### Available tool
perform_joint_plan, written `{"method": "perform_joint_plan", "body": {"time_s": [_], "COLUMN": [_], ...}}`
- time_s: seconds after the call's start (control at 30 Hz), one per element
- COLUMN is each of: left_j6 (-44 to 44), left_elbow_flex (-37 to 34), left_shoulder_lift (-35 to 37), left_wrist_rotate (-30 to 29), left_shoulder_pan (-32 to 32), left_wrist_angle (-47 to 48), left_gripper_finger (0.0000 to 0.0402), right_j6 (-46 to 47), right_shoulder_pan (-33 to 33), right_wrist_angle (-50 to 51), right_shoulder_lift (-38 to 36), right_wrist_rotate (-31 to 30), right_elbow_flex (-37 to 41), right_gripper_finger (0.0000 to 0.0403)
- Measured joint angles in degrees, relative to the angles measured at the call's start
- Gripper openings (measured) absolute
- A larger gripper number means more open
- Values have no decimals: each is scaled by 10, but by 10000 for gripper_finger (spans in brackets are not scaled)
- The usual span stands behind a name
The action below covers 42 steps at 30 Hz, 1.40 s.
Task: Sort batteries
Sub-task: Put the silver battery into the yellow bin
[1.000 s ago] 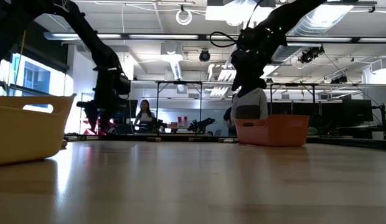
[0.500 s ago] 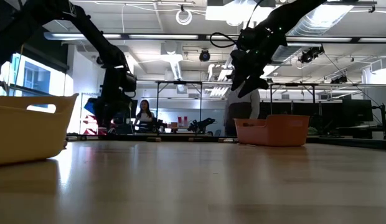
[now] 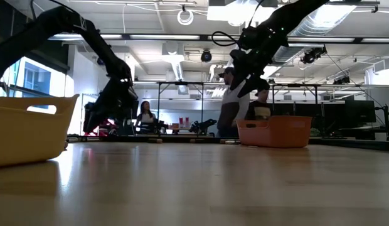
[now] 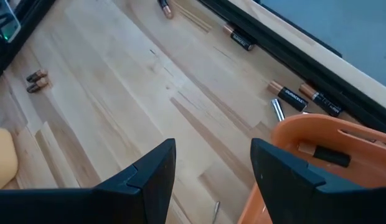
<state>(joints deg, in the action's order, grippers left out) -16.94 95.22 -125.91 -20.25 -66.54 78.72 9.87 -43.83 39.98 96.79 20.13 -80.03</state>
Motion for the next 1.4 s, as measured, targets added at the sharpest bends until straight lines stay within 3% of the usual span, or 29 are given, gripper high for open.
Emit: {"method": "perform_joint_plan", "body": {"time_s": [0.47,1.13,1.33,1.4], "left_j6": [-25,94,76,74], "left_elbow_flex": [1,0,-40,-55], "left_shoulder_lift": [-21,-21,-17,-15], "left_wrist_rotate": [6,11,31,1], "left_shoulder_pan": [22,27,35,40], "left_wrist_angle": [-49,-60,-64,-76], "left_gripper_finger": [168,167,167,167], "right_j6": [23,36,36,37], "right_shoulder_pan": [0,0,0,0], "right_wrist_angle": [-20,-19,-16,-16], "right_shoulder_lift": [0,0,0,0], "right_wrist_rotate": [0,0,0,0], "right_elbow_flex": [0,0,0,0], "right_gripper_finger": [202,202,202,202]}}
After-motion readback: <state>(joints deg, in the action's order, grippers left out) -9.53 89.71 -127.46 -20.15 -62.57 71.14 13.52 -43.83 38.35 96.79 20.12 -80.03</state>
